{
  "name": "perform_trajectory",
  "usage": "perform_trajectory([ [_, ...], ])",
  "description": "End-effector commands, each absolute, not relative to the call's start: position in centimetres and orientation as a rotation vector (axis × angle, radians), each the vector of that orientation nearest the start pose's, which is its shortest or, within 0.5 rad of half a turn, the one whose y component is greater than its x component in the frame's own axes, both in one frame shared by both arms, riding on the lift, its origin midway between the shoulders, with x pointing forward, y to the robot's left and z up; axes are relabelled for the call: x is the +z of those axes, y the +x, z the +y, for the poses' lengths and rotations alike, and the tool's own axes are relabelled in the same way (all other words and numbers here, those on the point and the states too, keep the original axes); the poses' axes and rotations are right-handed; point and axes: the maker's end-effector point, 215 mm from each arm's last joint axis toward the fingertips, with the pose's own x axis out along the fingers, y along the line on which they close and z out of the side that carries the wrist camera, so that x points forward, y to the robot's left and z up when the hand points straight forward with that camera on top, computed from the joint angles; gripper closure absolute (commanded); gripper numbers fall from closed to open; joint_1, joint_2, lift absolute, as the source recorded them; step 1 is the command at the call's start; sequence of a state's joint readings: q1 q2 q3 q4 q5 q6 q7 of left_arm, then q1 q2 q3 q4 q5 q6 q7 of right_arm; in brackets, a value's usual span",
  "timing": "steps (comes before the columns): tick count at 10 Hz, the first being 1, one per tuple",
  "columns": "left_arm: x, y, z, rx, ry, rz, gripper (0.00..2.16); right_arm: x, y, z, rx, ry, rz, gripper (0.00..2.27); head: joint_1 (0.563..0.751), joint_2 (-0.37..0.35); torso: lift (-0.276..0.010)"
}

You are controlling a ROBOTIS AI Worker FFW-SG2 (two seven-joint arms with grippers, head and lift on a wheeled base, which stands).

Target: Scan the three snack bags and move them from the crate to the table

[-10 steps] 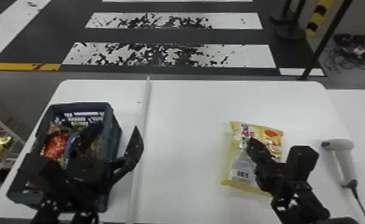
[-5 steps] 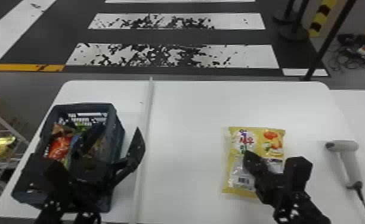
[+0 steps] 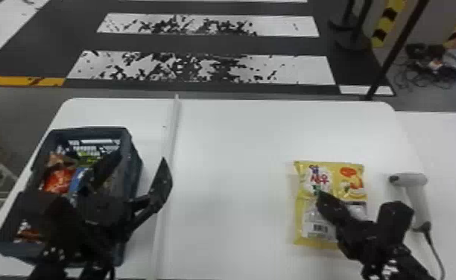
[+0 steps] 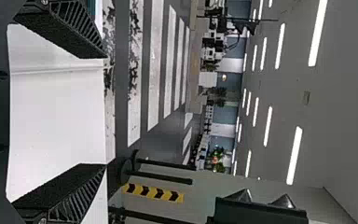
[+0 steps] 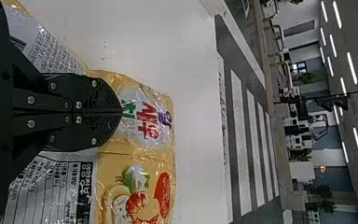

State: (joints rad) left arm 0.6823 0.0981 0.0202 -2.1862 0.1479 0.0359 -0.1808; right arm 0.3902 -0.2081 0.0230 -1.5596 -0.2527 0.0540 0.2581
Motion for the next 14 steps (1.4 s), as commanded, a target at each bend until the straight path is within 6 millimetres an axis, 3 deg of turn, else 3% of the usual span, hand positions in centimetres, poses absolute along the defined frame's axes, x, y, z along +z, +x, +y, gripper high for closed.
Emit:
perform_trajectory([
  [1,-34.7,38.9,19.8,-0.223,-0.064,0.11,0.03,-54.6,40.9,-24.2,0.273,0.137,0.434,2.24,0.695,-0.031,-0.062],
  [2,-34.4,38.9,19.5,-0.227,-0.064,0.105,0.03,-52.6,40.6,-23.7,0.293,0.175,0.399,2.11,0.695,-0.051,-0.062],
  [3,-33.8,39.0,19.3,-0.227,-0.066,0.091,0.03,-49.6,40.2,-23.0,0.309,0.186,0.355,1.55,0.695,-0.055,-0.062],
  [4,-33.6,39.0,19.0,-0.229,-0.07,0.089,0.03,-46.8,39.6,-22.9,0.318,0.191,0.339,0.46,0.695,-0.055,-0.062],
  [5,-33.3,39.0,18.2,-0.237,-0.08,0.081,0.03,-45.2,38.8,-24.0,0.308,0.18,0.373,0.05,0.695,-0.054,-0.062],
  [7,-32.8,39.1,17.6,-0.236,-0.076,0.07,0.03,-43.6,38.2,-30.4,0.211,0.098,0.406,0.05,0.695,-0.099,-0.062],
  [9,-32.3,39.1,18.0,-0.224,-0.074,0.062,0.03,-44.5,36.8,-37.2,0.098,0.072,0.458,0.07,0.695,-0.185,-0.062],
  [12,-31.3,39.2,17.8,-0.201,-0.084,0.051,0.03,-49.9,37.1,-42.3,0.03,0.081,0.535,0.08,0.695,-0.319,-0.062],
  [14,-31.3,38.8,18.0,-0.188,-0.086,0.057,0.03,-52.5,38.6,-44.4,0.003,0.071,0.57,0.08,0.695,-0.35,-0.062],
])
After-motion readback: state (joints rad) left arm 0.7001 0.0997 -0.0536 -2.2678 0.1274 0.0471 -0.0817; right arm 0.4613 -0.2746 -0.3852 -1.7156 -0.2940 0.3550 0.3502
